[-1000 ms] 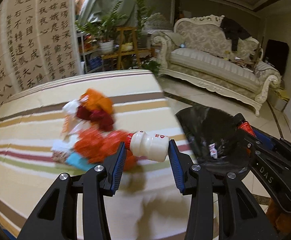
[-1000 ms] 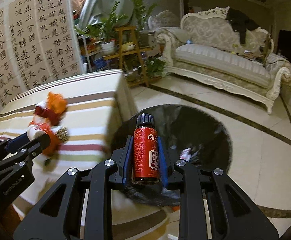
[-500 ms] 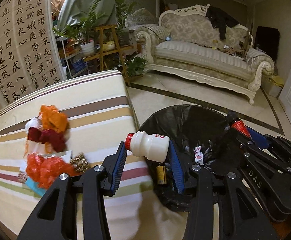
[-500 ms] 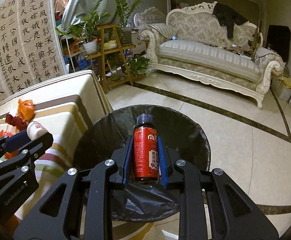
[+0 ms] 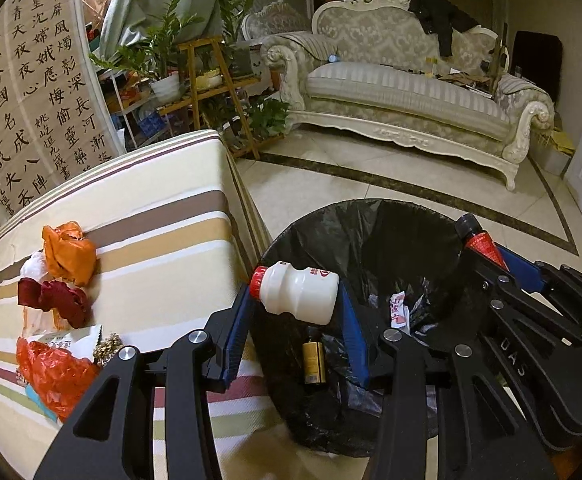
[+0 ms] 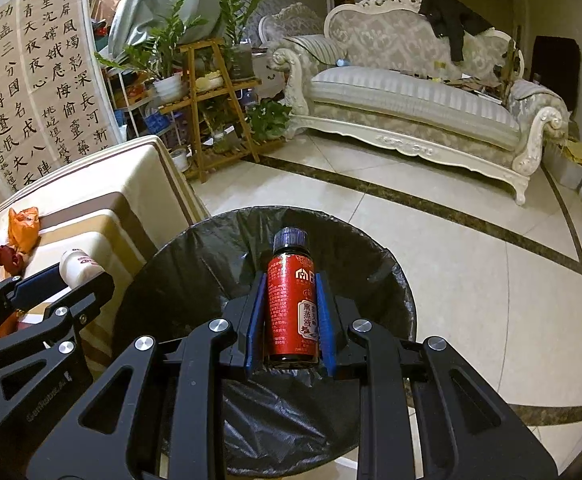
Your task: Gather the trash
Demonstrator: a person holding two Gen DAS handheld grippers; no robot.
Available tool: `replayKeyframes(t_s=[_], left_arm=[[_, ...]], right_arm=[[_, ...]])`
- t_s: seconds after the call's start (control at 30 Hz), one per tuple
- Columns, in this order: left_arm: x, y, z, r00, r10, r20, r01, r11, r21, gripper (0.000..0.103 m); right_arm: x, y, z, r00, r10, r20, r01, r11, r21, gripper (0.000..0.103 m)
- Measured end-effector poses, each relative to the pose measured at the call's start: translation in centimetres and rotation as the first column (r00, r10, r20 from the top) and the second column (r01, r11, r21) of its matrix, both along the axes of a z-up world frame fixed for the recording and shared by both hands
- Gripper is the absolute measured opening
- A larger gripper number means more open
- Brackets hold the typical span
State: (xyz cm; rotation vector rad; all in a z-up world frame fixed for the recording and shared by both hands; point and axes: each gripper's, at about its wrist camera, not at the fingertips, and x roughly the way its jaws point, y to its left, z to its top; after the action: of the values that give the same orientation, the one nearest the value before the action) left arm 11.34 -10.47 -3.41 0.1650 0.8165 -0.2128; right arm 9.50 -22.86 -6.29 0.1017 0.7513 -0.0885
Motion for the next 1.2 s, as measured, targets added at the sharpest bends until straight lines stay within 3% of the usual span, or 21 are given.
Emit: replayKeyframes(t_s=[0.1, 0.4, 0.47, 0.73, 1.2], left_arm=[[0.1, 0.2, 0.1, 1.000, 0.008, -0.001, -0.008, 1.000, -0.001, 0.058], [0.0, 0.8, 0.5, 0.999, 0.036, 0.012, -0.036, 0.999, -0.020, 0.073], [0.0, 0.9, 0.7, 0.999, 0.041, 0.014, -0.040, 0.999, -0.023, 0.074], [-0.8, 2.6, 1.5, 0.998, 0.066, 0.022, -0.066, 0.997, -0.032, 0.076], [-4.1, 10.0, 2.6, 0.984, 0.177, 0.032, -0.175, 0.983, -0.053, 0.076]], right_arm=[[0.3, -0.1, -0.1, 1.000, -0.005, -0.003, 0.005, 1.000, 0.002, 0.023], [0.2, -0.3, 0.3, 1.000, -0.024, 0.007, 0.024, 1.000, 0.014, 0.028], [-0.1, -0.3, 0.5, 1.000, -0.028, 0.011, 0.028, 0.999, 0.018, 0.038], [-1.3, 0.4, 1.1, 0.999, -0.033, 0.023, 0.032, 0.999, 0.030, 0.047], [-2.8, 5.8, 1.9, 0.997, 0.075, 0.023, -0.076, 0.995, 0.059, 0.048]])
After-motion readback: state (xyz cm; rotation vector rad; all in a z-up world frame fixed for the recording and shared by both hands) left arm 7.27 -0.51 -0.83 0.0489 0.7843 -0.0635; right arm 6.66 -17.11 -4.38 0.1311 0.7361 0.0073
